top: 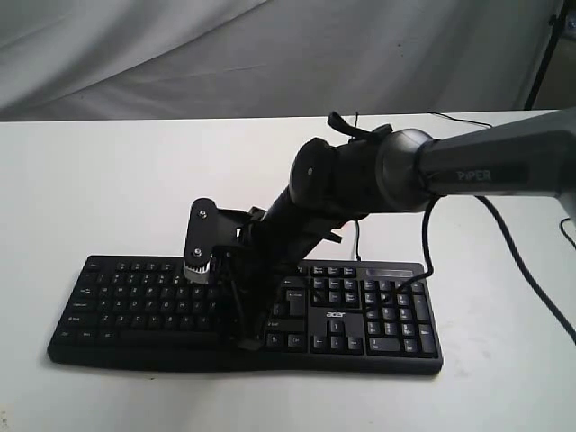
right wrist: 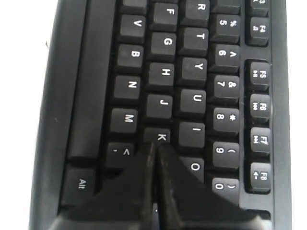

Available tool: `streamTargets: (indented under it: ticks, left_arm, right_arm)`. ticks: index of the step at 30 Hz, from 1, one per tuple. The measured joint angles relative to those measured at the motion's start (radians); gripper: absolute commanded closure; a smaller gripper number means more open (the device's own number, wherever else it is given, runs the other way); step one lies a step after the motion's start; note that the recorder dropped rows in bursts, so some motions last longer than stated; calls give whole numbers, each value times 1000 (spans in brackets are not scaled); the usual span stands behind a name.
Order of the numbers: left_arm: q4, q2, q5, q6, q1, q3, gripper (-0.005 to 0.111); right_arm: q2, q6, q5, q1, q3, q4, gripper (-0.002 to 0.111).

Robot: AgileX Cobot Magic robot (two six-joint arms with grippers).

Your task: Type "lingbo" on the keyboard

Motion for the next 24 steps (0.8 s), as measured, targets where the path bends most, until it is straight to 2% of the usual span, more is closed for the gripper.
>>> streamTargets:
  ticks: [24]
  left_arm:
    - [0,0,0,0,0,0,106]
  right_arm:
    - [-35,-8,-2,0,0,88,108]
